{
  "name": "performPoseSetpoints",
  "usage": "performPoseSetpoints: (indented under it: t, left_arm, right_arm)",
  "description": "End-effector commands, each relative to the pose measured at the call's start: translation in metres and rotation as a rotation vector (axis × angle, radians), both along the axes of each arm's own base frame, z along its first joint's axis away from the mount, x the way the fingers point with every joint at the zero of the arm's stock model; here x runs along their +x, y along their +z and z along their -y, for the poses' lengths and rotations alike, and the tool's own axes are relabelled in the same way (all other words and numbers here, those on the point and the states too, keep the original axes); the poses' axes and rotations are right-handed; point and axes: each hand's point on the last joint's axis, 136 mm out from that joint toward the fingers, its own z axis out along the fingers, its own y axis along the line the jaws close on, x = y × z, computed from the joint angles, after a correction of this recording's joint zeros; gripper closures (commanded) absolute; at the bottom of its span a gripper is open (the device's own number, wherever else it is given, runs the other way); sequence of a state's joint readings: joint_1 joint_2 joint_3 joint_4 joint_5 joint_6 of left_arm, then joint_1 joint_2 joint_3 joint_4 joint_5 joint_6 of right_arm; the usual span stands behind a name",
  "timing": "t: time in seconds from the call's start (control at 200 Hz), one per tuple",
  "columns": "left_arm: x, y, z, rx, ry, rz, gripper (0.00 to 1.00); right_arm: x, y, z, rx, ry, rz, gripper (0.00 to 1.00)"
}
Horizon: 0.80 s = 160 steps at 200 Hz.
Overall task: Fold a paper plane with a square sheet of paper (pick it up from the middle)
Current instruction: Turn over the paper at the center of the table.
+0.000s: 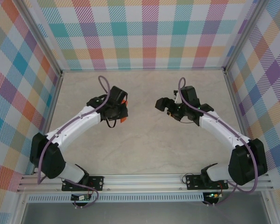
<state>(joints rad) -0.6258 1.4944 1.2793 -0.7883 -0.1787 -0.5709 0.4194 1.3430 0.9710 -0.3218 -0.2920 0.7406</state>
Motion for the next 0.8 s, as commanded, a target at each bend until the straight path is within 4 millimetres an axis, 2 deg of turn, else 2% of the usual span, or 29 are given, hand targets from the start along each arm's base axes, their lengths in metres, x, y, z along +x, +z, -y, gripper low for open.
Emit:
performPoseSetpoints:
  t: [0.0, 0.09, 0.19, 0.29, 0.425, 0.58, 0.72, 0.795]
  left_arm:
    - [-0.011, 0.001, -0.064, 0.536, 0.03, -0.021, 0.9]
    - [-0.004, 0.012, -0.071, 0.74, 0.054, 0.01, 0.9]
    - [0.006, 0.018, -0.069, 0.917, 0.054, 0.027, 0.9]
    - [0.014, 0.015, -0.057, 1.047, 0.03, 0.033, 0.9]
    - [0.021, 0.001, -0.034, 1.181, -0.028, 0.035, 0.9]
    - [0.023, -0.027, 0.001, 1.211, -0.1, 0.036, 0.9]
    - [0.021, -0.06, 0.038, 1.116, -0.166, 0.009, 0.86]
    - [0.02, -0.074, 0.053, 1.039, -0.185, -0.004, 0.81]
  right_arm:
    - [-0.005, -0.007, 0.019, -0.094, -0.03, 0.025, 0.07]
    - [-0.009, -0.01, 0.029, -0.135, -0.05, 0.026, 0.06]
    - [-0.014, -0.014, 0.042, -0.175, -0.081, 0.026, 0.06]
    - [-0.018, -0.021, 0.052, -0.197, -0.119, 0.016, 0.06]
    - [-0.022, -0.033, 0.062, -0.221, -0.159, -0.015, 0.06]
    - [-0.026, -0.044, 0.068, -0.249, -0.176, -0.059, 0.06]
    - [-0.031, -0.05, 0.073, -0.268, -0.193, -0.09, 0.06]
    - [-0.033, -0.053, 0.076, -0.282, -0.201, -0.106, 0.06]
